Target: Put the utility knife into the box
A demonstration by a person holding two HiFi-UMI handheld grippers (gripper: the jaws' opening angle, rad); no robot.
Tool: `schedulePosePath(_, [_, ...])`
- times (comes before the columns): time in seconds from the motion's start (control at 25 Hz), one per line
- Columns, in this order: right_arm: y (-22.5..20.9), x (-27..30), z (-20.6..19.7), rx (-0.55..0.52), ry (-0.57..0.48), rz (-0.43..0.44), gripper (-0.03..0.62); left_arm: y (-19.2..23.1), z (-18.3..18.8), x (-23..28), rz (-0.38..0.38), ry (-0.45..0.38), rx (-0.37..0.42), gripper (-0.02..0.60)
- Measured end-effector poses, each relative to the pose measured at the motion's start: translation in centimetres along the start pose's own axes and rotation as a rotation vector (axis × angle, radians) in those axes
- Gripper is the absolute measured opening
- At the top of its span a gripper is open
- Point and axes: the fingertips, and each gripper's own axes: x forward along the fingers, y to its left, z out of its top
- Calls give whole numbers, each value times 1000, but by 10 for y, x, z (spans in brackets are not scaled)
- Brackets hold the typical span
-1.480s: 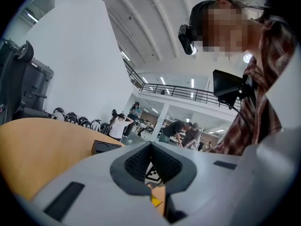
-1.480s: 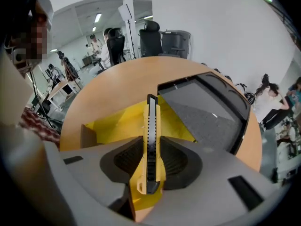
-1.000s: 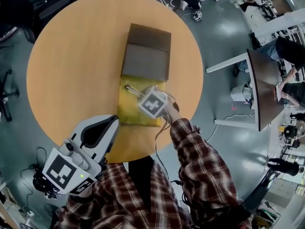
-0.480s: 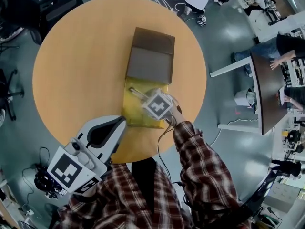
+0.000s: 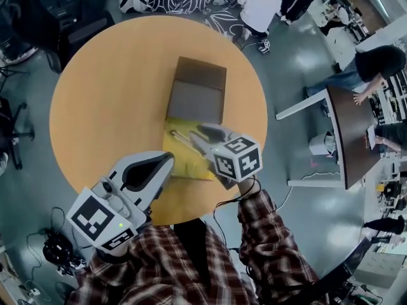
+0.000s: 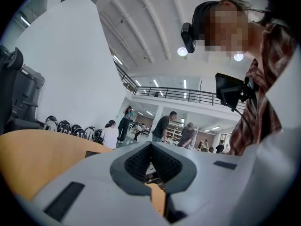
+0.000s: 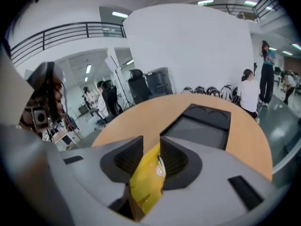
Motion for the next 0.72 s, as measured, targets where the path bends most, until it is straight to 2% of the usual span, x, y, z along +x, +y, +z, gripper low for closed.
schedulePosePath(0.2, [31,-65,63,-44,-251,-47,52,-9,19,7,-26,-28,38,11])
schedulePosePath(0.36, [55,-107,91,-57,-402,-76,15,-14,31,9,-34,-46,56,11])
schedulePosePath(0.56, [75,-140,102,-62,-503,-105,12,-20,37,9,-42,-63,72,11])
schedulePosePath(0.72, [82,-152,103,-47,-530,-104,12,-25,41,11,-48,-71,80,11])
